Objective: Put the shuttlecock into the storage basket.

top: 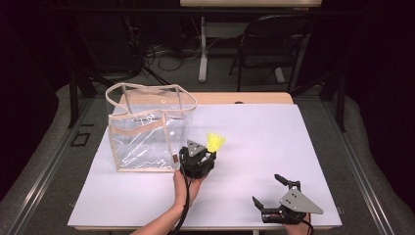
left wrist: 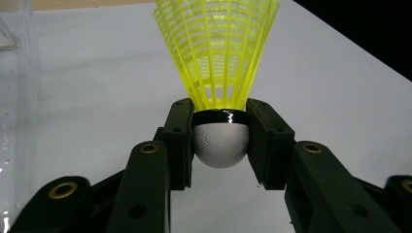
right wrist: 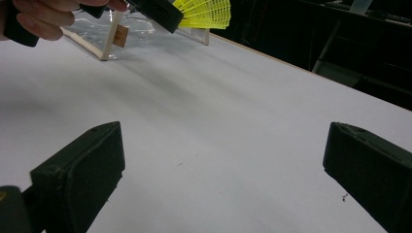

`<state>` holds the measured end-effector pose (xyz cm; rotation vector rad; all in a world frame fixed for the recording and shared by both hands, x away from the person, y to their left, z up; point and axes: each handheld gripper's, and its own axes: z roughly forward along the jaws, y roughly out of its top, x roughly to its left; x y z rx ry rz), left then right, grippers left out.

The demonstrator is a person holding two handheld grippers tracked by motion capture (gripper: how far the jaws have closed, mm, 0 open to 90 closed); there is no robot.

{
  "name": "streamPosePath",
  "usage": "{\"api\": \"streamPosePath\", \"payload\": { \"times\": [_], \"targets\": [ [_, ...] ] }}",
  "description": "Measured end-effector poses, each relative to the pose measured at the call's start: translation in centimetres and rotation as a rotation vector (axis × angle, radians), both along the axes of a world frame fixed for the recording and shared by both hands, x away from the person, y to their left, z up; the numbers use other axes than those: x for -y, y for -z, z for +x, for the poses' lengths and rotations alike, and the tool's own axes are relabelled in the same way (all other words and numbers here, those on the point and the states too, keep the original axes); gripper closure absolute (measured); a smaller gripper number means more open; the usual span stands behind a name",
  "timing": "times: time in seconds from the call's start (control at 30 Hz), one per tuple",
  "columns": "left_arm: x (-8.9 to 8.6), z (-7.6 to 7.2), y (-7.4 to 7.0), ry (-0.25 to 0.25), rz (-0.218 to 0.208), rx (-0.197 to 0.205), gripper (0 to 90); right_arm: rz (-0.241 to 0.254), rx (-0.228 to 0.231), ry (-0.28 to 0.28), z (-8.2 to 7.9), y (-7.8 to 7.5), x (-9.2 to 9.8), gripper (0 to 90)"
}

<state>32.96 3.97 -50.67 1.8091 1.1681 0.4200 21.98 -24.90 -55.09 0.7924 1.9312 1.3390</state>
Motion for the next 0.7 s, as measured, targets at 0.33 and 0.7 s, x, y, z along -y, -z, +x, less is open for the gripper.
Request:
{"api": "streamPosePath", "payload": {
  "times": [0.33,0.7],
  "targets": [
    [-0.4,0.2,-1.1,0.016,0.001,0.015,64.5,-0.001,0.000,0.001,0.0,0.0,0.0,0.9],
    [-0.5,0.4,-2.2,0.049,0.003,0.044,64.5,-0.001,0.002,0.001,0.0,0.0,0.0,0.9]
  ]
}}
